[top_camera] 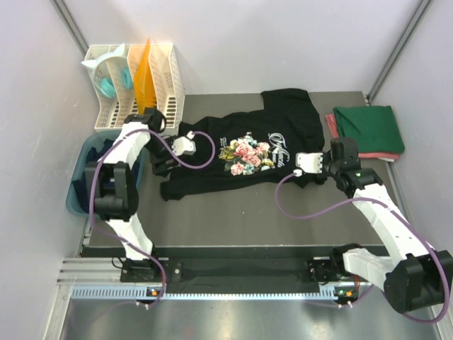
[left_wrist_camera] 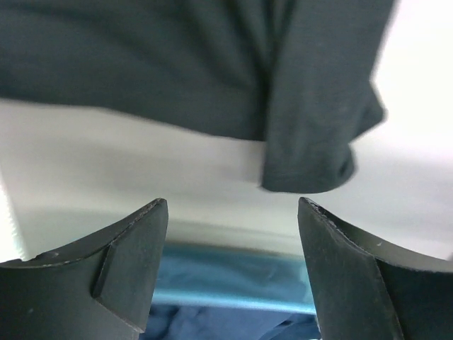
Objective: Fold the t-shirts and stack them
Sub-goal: Flatten out the tshirt
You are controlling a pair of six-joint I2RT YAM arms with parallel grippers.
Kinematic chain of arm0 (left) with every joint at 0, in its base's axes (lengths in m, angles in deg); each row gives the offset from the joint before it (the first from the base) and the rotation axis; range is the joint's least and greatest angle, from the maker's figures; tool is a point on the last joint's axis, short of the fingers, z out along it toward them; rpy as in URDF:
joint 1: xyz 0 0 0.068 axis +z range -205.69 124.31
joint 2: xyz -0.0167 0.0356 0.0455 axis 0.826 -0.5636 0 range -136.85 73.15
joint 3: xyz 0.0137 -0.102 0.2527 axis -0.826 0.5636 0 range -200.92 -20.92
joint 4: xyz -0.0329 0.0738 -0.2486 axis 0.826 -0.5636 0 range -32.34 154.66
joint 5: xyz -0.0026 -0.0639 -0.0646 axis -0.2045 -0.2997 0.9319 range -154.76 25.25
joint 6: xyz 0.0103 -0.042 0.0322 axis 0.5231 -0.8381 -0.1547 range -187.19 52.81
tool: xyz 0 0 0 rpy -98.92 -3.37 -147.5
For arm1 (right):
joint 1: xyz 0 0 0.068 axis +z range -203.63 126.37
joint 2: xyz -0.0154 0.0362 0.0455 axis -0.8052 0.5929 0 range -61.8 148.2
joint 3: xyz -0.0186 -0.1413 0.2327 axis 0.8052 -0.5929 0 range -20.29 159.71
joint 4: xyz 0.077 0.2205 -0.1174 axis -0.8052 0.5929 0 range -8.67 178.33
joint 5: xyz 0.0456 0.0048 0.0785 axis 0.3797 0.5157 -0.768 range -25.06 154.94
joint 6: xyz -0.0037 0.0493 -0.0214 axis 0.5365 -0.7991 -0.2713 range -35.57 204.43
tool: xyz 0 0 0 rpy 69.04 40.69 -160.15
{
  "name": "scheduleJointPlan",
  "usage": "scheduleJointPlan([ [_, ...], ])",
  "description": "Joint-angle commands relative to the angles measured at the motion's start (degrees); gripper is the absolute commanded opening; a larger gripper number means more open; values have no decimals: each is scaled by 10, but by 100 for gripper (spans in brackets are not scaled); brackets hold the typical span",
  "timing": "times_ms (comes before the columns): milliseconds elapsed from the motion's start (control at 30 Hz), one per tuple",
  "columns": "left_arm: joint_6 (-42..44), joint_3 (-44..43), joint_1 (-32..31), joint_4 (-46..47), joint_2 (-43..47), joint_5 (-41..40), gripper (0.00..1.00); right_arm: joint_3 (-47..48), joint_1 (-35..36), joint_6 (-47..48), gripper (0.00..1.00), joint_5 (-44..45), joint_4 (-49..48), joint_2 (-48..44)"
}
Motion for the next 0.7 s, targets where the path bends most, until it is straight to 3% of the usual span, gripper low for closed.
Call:
scheduleJointPlan([
  [0,51,-38,10,-153,-45,42,79,41,-8,-8,0,17,-7,2],
  [667,74,-45,46,-118,-122,26,72,45,-3,-25,0,29,-1,18],
])
